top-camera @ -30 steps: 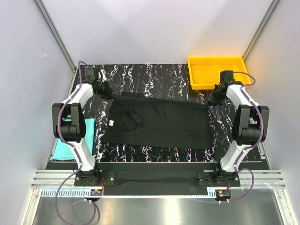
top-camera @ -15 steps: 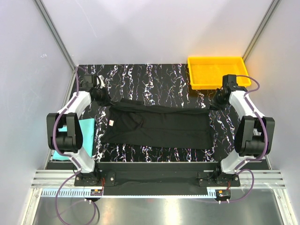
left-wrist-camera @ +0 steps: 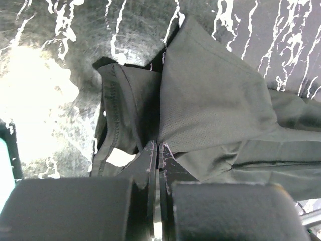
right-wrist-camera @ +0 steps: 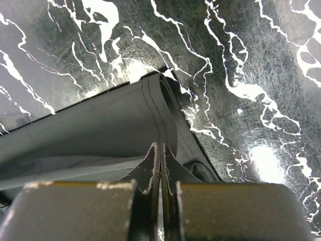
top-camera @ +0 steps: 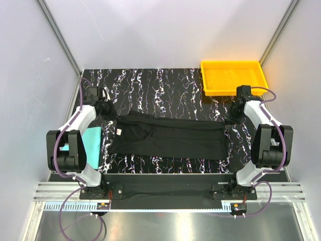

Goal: Fold and stack the t-shirts
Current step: Fold the tshirt

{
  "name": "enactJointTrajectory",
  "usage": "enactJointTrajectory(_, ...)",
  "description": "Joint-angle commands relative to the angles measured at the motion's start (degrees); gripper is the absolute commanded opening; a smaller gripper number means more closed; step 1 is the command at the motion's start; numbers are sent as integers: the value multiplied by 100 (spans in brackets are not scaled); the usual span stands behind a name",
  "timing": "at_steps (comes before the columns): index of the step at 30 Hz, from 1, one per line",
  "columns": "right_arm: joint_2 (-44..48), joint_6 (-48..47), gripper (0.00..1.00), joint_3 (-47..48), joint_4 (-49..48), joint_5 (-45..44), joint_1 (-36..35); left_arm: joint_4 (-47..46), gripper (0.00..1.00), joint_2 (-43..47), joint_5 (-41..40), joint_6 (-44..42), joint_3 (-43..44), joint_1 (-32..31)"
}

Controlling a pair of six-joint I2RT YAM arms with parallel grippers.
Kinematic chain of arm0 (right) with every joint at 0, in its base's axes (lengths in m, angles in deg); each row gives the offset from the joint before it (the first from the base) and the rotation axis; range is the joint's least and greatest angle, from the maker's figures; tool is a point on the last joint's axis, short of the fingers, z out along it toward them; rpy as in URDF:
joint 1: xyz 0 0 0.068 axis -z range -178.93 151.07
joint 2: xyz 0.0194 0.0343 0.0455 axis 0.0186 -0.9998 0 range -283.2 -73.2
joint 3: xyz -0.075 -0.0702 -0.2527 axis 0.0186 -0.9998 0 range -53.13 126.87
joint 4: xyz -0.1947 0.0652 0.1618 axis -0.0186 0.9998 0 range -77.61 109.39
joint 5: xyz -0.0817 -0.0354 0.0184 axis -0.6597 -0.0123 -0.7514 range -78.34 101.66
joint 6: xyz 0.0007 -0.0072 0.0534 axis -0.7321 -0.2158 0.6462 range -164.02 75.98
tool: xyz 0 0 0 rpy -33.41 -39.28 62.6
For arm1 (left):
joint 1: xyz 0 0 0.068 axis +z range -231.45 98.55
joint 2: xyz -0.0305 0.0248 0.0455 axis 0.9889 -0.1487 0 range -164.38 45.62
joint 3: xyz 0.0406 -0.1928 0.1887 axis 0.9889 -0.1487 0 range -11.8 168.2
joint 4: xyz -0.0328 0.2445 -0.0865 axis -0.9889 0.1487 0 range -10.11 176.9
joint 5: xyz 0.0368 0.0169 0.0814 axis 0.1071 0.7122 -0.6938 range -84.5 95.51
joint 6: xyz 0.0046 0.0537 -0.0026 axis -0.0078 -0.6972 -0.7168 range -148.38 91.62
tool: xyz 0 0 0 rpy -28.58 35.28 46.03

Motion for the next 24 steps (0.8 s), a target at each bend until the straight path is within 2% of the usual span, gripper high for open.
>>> enactJointTrajectory(1,114,-125,0,-48,-8,-206,-34,-168,0,320,-339,-85,-131,-5)
enactJointTrajectory(24,-281,-28,0,-179,-8,-329,-34,-106,2,171,-682,109,-579,4)
